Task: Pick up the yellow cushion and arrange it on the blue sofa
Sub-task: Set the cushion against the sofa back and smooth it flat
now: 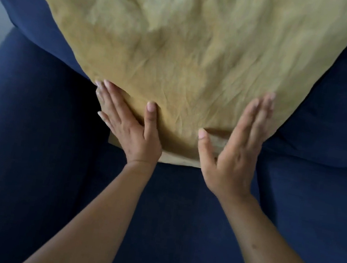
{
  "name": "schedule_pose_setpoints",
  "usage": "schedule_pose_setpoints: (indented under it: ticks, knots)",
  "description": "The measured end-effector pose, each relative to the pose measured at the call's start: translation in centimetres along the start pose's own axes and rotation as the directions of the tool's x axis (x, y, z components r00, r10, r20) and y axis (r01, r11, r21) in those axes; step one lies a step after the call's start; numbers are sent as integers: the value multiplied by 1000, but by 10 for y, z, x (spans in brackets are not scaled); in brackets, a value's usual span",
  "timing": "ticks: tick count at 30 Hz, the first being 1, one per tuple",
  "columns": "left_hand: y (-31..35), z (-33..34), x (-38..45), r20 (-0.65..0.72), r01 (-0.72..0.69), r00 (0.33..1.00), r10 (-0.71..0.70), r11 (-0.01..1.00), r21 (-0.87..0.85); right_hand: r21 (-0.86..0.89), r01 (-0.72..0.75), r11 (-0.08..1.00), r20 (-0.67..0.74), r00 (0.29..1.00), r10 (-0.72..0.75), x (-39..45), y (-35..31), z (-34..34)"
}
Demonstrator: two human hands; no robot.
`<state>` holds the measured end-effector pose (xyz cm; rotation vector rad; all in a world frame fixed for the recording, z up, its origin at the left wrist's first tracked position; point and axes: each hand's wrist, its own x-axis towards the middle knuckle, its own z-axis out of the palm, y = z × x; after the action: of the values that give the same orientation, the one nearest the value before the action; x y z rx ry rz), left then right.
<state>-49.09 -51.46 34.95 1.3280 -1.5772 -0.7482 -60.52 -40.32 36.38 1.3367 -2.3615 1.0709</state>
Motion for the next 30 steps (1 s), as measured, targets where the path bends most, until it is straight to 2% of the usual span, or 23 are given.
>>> schedule_pose_setpoints:
  ticks: [3, 6, 9, 16, 20, 22, 25, 30]
  knots:
    - [11, 9, 36, -62, -156, 984, 165, 979, 129, -136, 154, 979, 21, 988, -152, 30, 8, 13]
    - [11, 12, 69, -24, -320, 943, 331, 925, 208, -253, 297, 921, 24, 953, -301, 60, 27, 22]
    - [9, 19, 93, 38, -399, 914, 404, 879, 260, -331, 390, 859, 44, 916, -398, 90, 44, 19]
    - [0, 37, 120, 146, -411, 911, 385, 831, 374, -330, 420, 845, 203, 906, -371, 115, 53, 35]
    - [6, 25, 115, 168, -409, 913, 373, 830, 379, -300, 420, 857, 148, 907, -393, 109, 42, 24]
    - [19, 10, 112, 158, -475, 879, 450, 800, 367, -274, 434, 858, 82, 900, -429, 109, 35, 4]
    - [43, -7, 119, 185, -618, 782, 595, 700, 358, -312, 421, 852, 20, 899, -437, 137, 29, -19]
    - [47, -7, 164, 345, -670, 739, 578, 584, 458, -407, 396, 823, 118, 916, -383, 196, 28, -18]
